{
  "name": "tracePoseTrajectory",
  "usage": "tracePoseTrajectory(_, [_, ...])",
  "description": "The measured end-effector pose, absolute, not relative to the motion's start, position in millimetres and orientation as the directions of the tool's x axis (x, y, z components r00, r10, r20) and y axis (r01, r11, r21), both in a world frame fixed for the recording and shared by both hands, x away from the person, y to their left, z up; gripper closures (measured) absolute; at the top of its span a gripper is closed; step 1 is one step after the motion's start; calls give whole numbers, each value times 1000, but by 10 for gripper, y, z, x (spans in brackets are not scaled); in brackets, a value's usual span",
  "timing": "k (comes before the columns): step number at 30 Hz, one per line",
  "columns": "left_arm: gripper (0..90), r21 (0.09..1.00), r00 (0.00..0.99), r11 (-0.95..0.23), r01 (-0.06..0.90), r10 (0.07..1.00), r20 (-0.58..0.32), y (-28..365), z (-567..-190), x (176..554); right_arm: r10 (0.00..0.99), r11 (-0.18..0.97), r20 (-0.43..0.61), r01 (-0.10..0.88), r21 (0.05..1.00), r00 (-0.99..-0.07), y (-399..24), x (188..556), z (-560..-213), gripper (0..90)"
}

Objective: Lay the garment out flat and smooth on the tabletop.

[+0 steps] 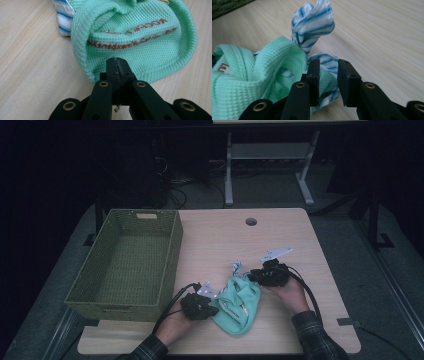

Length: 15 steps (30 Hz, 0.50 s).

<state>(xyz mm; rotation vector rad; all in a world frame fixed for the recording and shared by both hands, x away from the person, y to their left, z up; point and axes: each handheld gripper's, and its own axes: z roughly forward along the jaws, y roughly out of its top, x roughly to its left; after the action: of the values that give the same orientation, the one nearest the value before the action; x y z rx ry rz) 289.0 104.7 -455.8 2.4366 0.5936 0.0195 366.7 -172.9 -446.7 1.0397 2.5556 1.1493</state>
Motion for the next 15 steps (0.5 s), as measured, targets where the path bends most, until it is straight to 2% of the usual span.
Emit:
tracePoseTrajectory(7, [891,578,899,-705,411,420,-127,1047,-4558,2892,648,489,154,562,667,-746,-1697,3705,-4591,719])
tracePoseTrajectory(15, [891,577,900,-708,408,417,-125,1047,-4557,2892,635,510,143,551,661,-759,-1681,3685,-4607,877])
